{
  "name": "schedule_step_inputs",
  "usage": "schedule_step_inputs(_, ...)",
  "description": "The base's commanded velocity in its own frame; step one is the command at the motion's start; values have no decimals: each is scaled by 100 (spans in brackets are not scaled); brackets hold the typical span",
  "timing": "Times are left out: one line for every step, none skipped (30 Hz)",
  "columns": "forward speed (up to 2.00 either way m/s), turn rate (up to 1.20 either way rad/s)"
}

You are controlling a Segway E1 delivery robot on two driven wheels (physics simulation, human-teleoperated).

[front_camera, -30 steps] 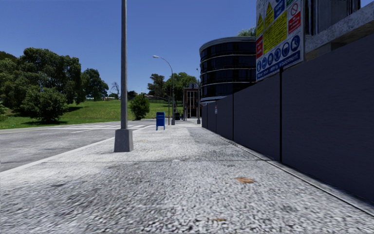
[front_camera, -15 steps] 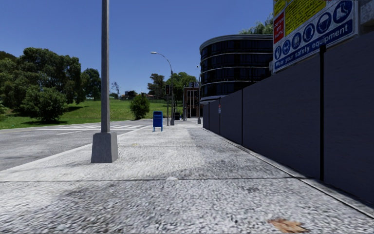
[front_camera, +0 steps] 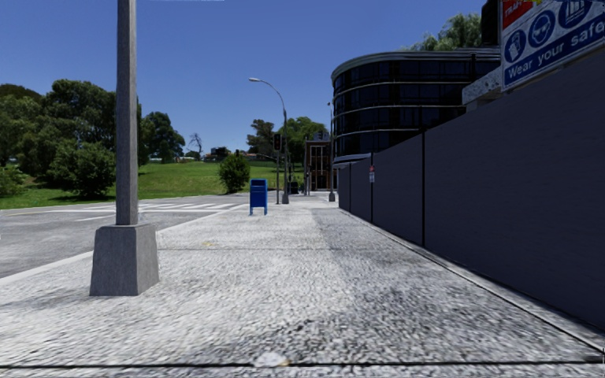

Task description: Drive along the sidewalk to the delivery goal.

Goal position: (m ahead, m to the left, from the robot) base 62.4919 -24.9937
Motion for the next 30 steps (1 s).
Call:
schedule_step_inputs(199,0)
schedule_step_inputs(199,0)
schedule_step_inputs(199,0)
schedule_step_inputs(199,0)
schedule_step_inputs(199,0)
schedule_step_inputs(199,0)
schedule_step_inputs(199,0)
schedule_step_inputs(199,0)
schedule_step_inputs(199,0)
schedule_step_inputs(199,0)
schedule_step_inputs(199,0)
schedule_step_inputs(199,0)
schedule_step_inputs(199,0)
schedule_step_inputs(199,0)
schedule_step_inputs(199,0)
schedule_step_inputs(199,0)
schedule_step_inputs(199,0)
schedule_step_inputs(199,0)
schedule_step_inputs(199,0)
schedule_step_inputs(199,0)
schedule_step_inputs(199,0)
schedule_step_inputs(199,0)
schedule_step_inputs(199,0)
schedule_step_inputs(199,0)
schedule_step_inputs(199,0)
schedule_step_inputs(199,0)
schedule_step_inputs(199,0)
schedule_step_inputs(199,0)
schedule_step_inputs(199,0)
schedule_step_inputs(199,0)
